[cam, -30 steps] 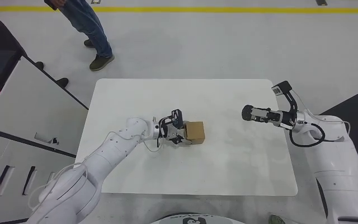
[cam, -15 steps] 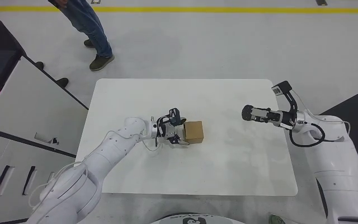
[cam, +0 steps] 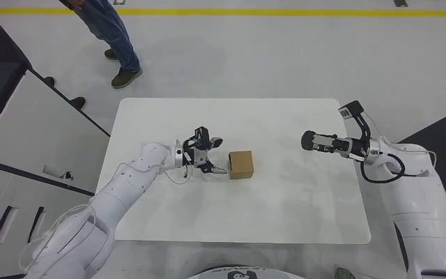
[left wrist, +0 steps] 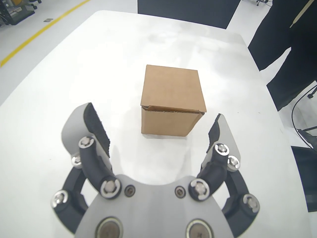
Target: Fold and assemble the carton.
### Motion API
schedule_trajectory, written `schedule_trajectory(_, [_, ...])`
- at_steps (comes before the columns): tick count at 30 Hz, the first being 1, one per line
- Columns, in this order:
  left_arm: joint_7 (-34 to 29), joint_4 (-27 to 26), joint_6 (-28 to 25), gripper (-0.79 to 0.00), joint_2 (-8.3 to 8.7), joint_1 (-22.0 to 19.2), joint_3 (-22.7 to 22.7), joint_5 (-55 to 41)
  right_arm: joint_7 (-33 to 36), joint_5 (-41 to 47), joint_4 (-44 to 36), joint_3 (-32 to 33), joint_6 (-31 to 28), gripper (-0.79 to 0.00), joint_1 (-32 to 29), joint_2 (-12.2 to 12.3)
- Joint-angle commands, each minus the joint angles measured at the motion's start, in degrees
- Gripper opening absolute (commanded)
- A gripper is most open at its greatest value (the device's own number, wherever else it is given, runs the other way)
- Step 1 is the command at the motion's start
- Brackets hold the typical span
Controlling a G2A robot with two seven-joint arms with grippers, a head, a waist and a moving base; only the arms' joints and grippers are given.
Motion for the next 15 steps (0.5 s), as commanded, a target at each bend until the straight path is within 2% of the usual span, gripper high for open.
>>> schedule_trajectory(1, [0.71, -2.57, -1.4, 0.0, 1.47, 1.05, -2.25, 0.41, 0.0, 0.0, 0.0, 0.0, 0.0, 0.0, 0.0, 0.0])
schedule_trajectory(7, [3.89, -11.47, -2.13, 0.0, 5.69, 5.62, -7.73, -0.38, 0.0, 0.0, 0.0, 0.0, 0.0, 0.0, 0.0, 0.0])
schedule_trajectory(12, [5.29, -20.59, -2.13, 0.0, 10.76, 10.25, -12.55, -1.52, 0.0, 0.0, 0.0, 0.0, 0.0, 0.0, 0.0, 0.0])
schedule_trajectory(15, [5.74, -24.74, -2.13, 0.0, 13.24, 12.66, -14.44, -2.95, 0.0, 0.0, 0.0, 0.0, 0.0, 0.0, 0.0, 0.0])
